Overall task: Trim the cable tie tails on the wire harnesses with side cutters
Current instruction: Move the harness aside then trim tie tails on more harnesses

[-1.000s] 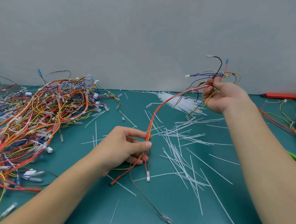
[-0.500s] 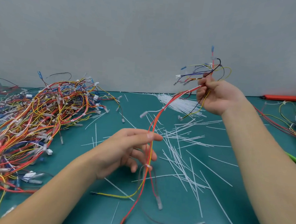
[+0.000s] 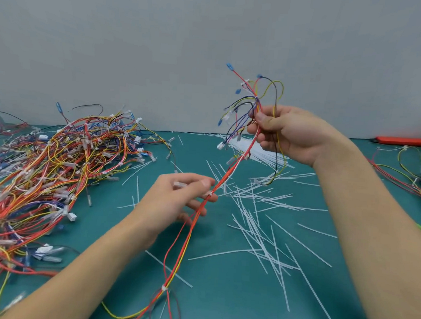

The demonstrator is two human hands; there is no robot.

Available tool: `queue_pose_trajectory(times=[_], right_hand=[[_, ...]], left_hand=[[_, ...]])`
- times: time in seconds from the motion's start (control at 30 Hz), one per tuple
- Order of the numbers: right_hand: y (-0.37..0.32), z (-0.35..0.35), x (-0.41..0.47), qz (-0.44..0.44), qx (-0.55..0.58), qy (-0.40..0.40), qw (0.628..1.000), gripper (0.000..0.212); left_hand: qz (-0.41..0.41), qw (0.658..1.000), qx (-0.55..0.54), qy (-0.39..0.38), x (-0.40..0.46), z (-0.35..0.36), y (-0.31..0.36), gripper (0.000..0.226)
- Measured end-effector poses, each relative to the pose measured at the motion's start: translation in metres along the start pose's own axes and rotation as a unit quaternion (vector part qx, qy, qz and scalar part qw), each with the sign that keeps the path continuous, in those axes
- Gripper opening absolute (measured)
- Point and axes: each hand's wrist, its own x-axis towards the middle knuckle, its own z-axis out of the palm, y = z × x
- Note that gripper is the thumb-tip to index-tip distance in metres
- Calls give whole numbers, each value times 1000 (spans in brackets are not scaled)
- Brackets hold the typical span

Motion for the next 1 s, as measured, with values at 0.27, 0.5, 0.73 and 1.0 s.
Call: queue_pose_trajectory(times=[0.27,0.5,0.73,1.0], right_hand=[[3,7,-6,-42,-87,-96,991,14],[6,21,-8,-47,-133,-194,971,17],[9,38,-12,-39,-114,-274,954,19],[21,28,-8,12,-38,-316,948,26]], left_hand=[[232,940,205,141,-3,11,-9,16],[186,953,195,141,0,19,-15,28],[205,941,164,212,1,13,-9,18],[202,947,181,172,3,11,-12,8]])
